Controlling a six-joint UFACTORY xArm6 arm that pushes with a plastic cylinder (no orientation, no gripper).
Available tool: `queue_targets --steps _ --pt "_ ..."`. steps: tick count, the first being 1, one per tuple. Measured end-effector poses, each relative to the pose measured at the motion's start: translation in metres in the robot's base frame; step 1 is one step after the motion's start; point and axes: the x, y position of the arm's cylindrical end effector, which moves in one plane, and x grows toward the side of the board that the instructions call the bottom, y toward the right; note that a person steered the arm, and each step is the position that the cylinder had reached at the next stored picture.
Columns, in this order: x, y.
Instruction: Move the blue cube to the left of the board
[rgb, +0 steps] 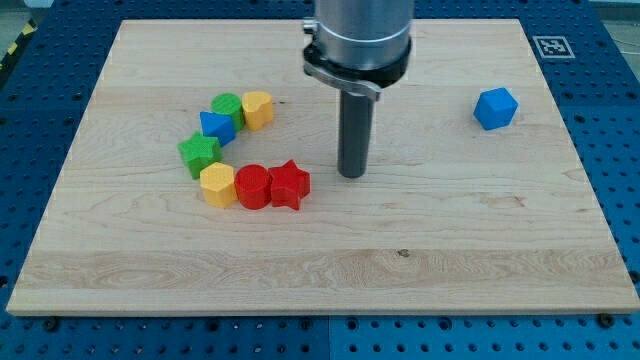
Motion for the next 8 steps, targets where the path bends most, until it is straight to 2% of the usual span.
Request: queue_targets --steps 8 --pt "0.011 0.067"
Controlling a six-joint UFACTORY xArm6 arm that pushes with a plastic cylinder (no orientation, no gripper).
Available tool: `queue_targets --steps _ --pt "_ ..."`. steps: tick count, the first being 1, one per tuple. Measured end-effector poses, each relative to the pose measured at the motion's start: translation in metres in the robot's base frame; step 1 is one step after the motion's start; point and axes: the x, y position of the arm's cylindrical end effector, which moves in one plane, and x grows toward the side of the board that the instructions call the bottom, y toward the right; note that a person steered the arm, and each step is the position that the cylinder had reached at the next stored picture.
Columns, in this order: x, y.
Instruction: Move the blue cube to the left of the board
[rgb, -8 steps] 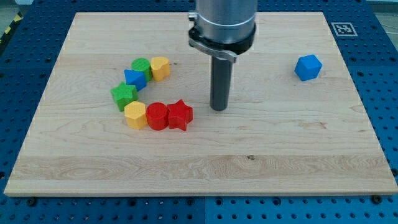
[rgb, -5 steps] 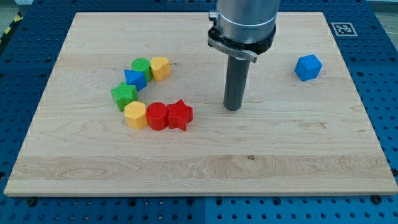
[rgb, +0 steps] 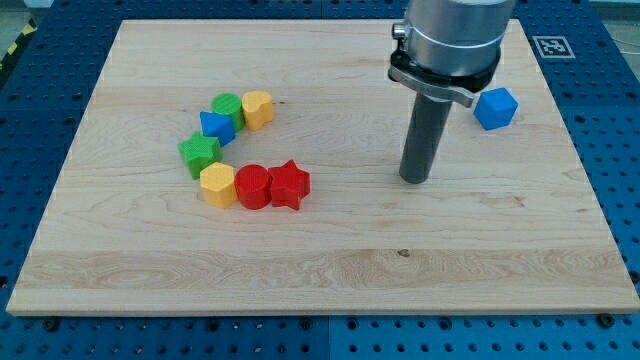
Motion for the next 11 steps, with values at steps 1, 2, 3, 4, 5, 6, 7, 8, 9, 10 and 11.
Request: queue_targets --steps 1,2,3,4,5,6,7,8,9,10,11 --pt "0.011 0.035" --pt "0.013 0.075" --pt "0.011 0.095" --pt "-0.005 0.114" --pt "-0.029 0.138" --pt "-0.049 0.155" --pt "-0.055 0.157" --pt "-0.055 0.157" --pt "-0.065 0.157" --pt "-0.076 0.157" --pt "-0.076 0.157"
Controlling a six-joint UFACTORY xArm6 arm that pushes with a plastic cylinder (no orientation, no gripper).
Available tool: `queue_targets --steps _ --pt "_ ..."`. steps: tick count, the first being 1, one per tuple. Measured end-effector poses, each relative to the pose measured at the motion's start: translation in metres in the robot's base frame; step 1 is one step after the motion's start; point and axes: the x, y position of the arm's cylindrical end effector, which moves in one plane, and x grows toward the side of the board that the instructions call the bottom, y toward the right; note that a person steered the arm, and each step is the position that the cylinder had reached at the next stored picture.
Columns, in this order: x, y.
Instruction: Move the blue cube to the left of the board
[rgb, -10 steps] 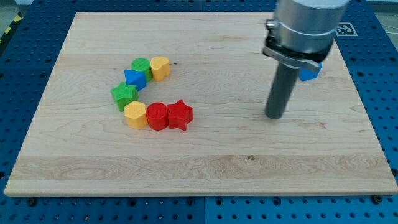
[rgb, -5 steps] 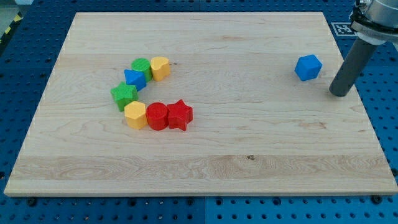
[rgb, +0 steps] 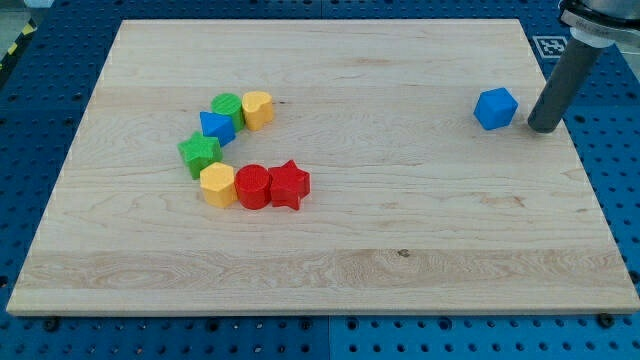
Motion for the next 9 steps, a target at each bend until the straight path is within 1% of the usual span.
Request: queue_targets --steps 5,9 --pt "-0.009 0.0" --pt "-0.04 -0.007"
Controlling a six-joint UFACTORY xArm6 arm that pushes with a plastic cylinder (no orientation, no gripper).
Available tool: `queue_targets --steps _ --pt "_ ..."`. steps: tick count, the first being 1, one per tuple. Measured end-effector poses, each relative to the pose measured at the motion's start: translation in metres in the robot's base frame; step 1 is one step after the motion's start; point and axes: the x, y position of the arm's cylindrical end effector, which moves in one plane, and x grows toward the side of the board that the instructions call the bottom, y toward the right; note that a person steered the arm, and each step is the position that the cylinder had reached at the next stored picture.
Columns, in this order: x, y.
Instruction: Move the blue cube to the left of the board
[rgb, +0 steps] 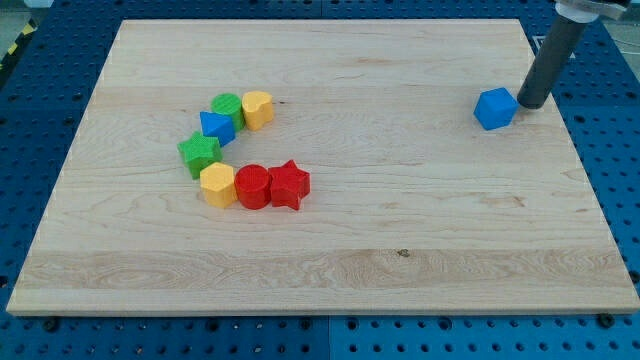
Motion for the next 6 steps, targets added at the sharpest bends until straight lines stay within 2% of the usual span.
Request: queue_targets --steps 3,6 --pt "0.019 -0.016" --pt "0.02 -0.026"
